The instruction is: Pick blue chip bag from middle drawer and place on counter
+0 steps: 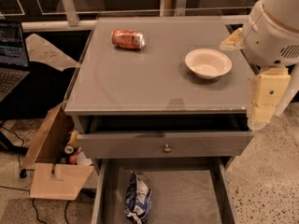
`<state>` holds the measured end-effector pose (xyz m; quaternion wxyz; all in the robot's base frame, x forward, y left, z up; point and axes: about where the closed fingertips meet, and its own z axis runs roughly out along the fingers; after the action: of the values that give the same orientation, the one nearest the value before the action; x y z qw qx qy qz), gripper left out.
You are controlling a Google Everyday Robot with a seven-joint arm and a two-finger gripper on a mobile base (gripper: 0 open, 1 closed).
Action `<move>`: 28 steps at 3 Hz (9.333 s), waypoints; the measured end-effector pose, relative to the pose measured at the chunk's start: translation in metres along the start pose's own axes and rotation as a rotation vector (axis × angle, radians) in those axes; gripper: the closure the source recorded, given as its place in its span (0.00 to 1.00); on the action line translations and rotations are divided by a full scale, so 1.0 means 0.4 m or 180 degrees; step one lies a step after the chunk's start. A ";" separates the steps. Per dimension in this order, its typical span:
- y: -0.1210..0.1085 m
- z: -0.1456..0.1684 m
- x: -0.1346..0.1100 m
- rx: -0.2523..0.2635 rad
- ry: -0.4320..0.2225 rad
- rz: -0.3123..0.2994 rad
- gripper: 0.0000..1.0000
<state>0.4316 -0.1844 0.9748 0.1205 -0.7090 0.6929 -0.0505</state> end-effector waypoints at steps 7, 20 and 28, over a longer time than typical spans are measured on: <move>0.152 0.275 -0.225 -0.0795 -0.0106 0.2190 0.00; 0.424 0.928 -0.208 -0.0245 -0.0394 0.5385 0.00; 0.328 1.186 -0.294 -0.0654 -0.0713 0.5332 0.00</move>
Offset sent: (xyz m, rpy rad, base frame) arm -0.0060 0.0714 -0.0358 0.1372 0.3798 -0.9763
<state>0.4134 -0.0209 0.4962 0.1210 0.0295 0.9740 0.1890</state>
